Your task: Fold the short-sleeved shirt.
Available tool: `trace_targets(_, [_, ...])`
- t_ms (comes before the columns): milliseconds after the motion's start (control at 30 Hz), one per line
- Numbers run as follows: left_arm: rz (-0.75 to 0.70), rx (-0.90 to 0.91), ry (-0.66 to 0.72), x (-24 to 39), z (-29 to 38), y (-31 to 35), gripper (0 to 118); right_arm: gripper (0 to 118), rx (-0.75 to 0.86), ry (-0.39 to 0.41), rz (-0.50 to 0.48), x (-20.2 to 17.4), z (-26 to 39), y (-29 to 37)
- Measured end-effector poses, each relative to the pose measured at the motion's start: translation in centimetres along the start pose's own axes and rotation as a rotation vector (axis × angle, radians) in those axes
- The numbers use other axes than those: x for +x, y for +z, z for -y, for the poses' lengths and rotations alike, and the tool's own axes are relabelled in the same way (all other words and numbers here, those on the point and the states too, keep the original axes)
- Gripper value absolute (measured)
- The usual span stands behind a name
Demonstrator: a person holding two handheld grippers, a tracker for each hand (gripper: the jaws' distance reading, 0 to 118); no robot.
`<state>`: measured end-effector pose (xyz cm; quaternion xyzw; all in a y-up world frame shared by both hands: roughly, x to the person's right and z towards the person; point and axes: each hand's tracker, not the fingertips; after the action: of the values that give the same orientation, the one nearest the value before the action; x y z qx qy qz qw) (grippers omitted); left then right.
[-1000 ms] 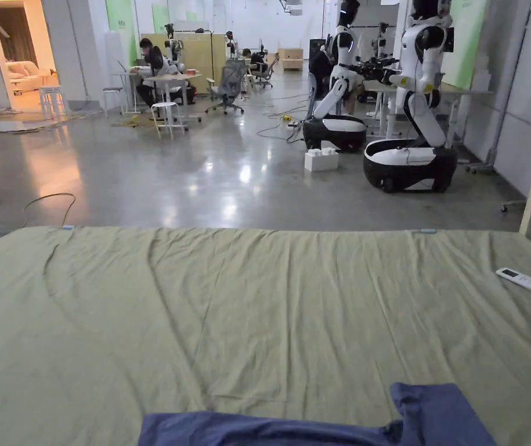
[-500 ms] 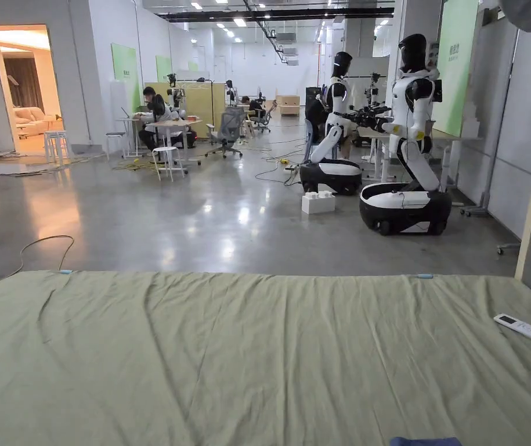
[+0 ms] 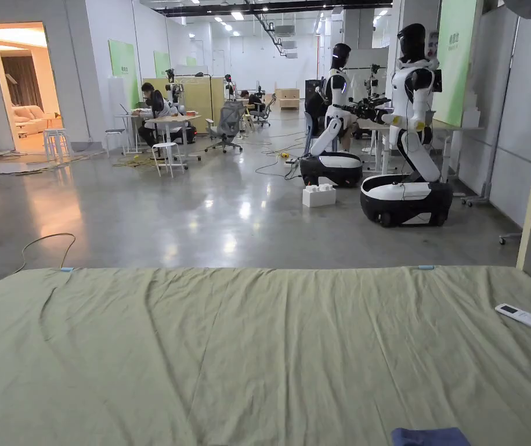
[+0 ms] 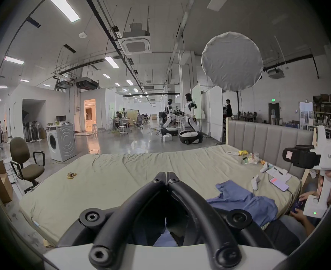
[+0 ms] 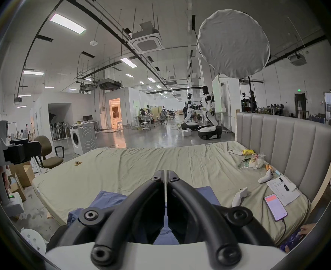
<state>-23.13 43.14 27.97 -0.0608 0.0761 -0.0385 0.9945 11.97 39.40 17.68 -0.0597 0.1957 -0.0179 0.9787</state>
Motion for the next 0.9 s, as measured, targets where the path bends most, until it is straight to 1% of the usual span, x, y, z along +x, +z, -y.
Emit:
trace_targets(133, [-0.014, -0.065, -0.010, -1.9, 0.9, -1.0, 0, 2, -0.049, 0.008, 0.009, 0.3, 1.2, -0.4])
trace_targets(267, [-0.025, -0.193, 0.099, -4.8, 3.7, -2.8, 0, 2, -0.115, -0.027, 0.007, 0.7, 2.4, -1.1])
trace_targets(300, [-0.021, -0.214, 0.120, -4.2, 3.4, -3.5, 0, 2, -0.125, -0.036, 0.008, 0.7, 2.6, -1.3])
trace_targets(367, [0.029, -0.288, 0.167, -5.2, 4.5, -6.5, 0, 2, -0.138, -0.047, 0.004, 0.8, 3.1, -1.8])
trace_targets(400, [0.031, -0.288, 0.182, -5.8, 5.2, -8.0, 1, 2, -0.148, -0.054, 0.003, 1.0, 3.6, -2.0])
trace_targets(433, [0.037, -0.310, 0.205, -6.3, 5.9, -9.8, 10, 2, -0.161, -0.056, 0.003, 1.1, 3.9, -2.3])
trace_targets(467, [0.051, -0.344, 0.240, -7.3, 6.9, -12.7, 23, 2, -0.173, -0.057, 0.007, 1.2, 4.3, -2.6])
trace_targets(500, [0.084, -0.412, 0.291, -8.0, 7.8, -15.3, 42, 2, -0.187, -0.059, 0.010, 1.3, 4.5, -2.8])
trace_targets(533, [0.122, -0.485, 0.345, -8.8, 9.0, -18.7, 62, 2, -0.205, -0.067, 0.012, 1.4, 4.8, -3.0])
trace_targets(567, [0.135, -0.549, 0.407, -9.4, 10.3, -21.6, 67, 2, -0.224, -0.076, 0.014, 1.6, 5.1, -3.2])
trace_targets(600, [0.112, -0.583, 0.439, -10.0, 11.6, -24.4, 66, 2, -0.238, -0.079, 0.018, 1.8, 5.4, -3.2])
trace_targets(667, [0.031, -0.674, 0.447, -10.8, 14.2, -30.0, 66, 2, -0.268, -0.086, 0.036, 2.1, 6.0, -3.1])
trace_targets(733, [-0.062, -0.764, 0.358, -11.5, 16.7, -34.3, 66, 2, -0.297, -0.097, 0.049, 2.6, 6.3, -2.7])
trace_targets(800, [-0.077, -0.816, 0.319, -11.8, 18.7, -37.5, 66, 2, -0.317, -0.111, 0.062, 3.0, 6.7, -2.1])
trace_targets(867, [-0.053, -0.883, 0.310, -12.0, 20.8, -39.1, 66, 2, -0.345, -0.129, 0.085, 3.6, 7.2, -1.9])
trace_targets(900, [-0.048, -0.907, 0.299, -12.0, 21.4, -39.4, 63, 2, -0.356, -0.132, 0.100, 3.8, 7.5, -1.9])
